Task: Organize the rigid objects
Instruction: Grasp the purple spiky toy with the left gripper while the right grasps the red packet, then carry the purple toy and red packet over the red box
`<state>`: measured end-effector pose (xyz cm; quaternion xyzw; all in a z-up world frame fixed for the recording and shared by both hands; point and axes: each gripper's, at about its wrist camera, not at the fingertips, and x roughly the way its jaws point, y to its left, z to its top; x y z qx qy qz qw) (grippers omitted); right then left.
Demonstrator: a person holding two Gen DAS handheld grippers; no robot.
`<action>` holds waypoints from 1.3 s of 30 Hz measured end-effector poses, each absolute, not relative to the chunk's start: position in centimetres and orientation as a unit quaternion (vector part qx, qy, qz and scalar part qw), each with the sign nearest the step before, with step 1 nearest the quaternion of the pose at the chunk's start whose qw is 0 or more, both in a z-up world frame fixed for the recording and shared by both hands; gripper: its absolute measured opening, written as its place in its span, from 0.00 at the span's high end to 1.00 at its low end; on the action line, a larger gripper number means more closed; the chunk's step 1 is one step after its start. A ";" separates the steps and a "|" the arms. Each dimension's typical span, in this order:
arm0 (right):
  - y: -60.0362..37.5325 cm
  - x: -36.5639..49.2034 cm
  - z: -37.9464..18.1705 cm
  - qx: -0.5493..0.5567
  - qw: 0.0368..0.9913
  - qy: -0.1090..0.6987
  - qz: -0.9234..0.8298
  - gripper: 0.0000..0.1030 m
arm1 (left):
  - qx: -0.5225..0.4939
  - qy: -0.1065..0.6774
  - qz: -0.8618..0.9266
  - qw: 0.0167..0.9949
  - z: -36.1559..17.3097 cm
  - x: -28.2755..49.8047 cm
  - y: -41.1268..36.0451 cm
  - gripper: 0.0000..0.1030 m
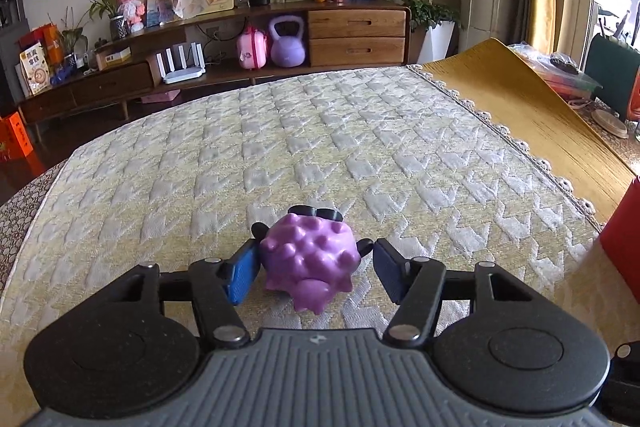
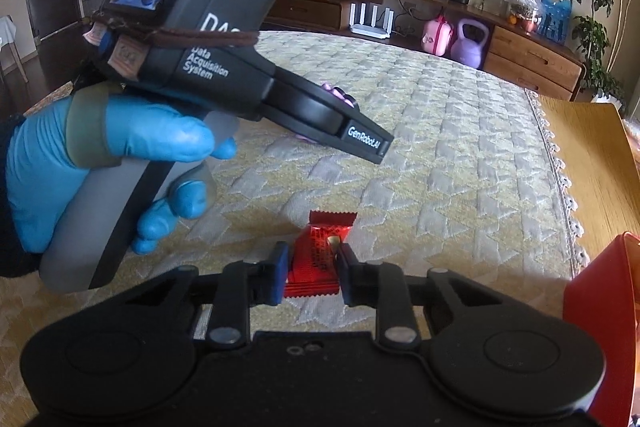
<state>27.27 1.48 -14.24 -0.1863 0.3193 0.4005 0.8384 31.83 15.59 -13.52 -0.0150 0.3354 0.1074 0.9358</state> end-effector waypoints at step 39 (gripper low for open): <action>-13.0 23.7 -6.6 -0.069 0.875 0.330 0.347 0.77 | -0.043 0.349 0.042 0.935 -5.8 20.0 6.2 0.41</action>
